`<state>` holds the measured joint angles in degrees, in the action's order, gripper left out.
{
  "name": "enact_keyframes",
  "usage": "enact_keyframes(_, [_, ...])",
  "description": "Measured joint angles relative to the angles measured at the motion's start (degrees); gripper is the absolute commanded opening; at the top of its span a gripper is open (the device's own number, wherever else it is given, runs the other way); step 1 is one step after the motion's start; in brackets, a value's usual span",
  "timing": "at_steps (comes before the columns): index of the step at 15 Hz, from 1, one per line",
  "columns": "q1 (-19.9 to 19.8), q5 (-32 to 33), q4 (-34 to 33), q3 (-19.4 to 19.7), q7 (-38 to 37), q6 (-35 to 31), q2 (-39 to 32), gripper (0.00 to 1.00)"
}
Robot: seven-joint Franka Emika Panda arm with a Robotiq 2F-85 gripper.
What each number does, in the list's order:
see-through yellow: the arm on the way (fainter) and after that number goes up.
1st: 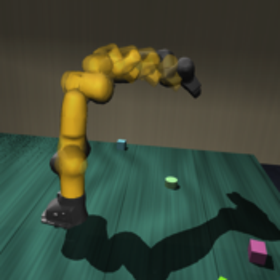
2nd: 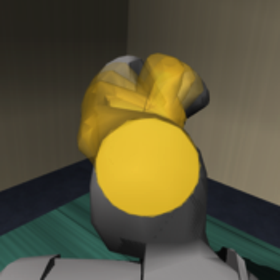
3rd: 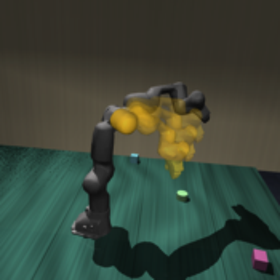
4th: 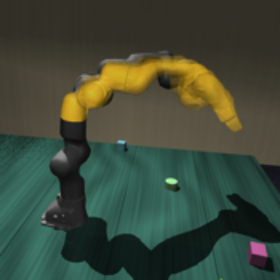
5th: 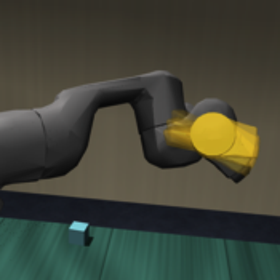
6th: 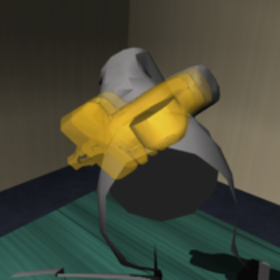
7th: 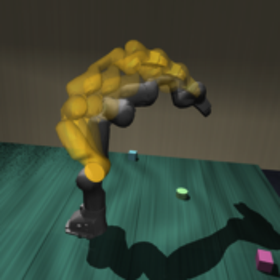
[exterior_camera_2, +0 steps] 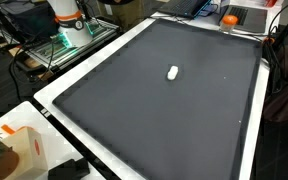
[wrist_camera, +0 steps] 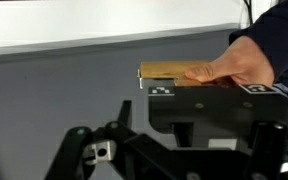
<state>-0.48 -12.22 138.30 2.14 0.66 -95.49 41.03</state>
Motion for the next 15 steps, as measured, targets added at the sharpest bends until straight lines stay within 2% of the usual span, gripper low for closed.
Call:
enact_keyframes(2, [0.02, -0.02, -0.03, 0.00, 0.03, 0.00, -0.10, 1.00])
enact_keyframes(4, [0.02, -0.02, -0.04, 0.00, 0.05, 0.01, -0.14, 0.93])
enact_keyframes(6, [0.02, -0.02, -0.05, 0.00, 0.13, 0.10, -0.15, 0.79])
enact_keyframes(7, [0.02, -0.02, -0.06, 0.00, 0.22, 0.10, -0.15, 0.64])
enact_keyframes(11, [0.10, -0.23, -0.16, 0.00, 0.44, 0.16, -0.15, 0.31])
enact_keyframes(13, [0.16, -0.40, -0.31, 0.00, 0.46, 0.29, -0.15, 0.22])
enact_keyframes(15, [0.09, -0.42, -0.44, 0.07, 0.46, 0.36, -0.15, 0.22])
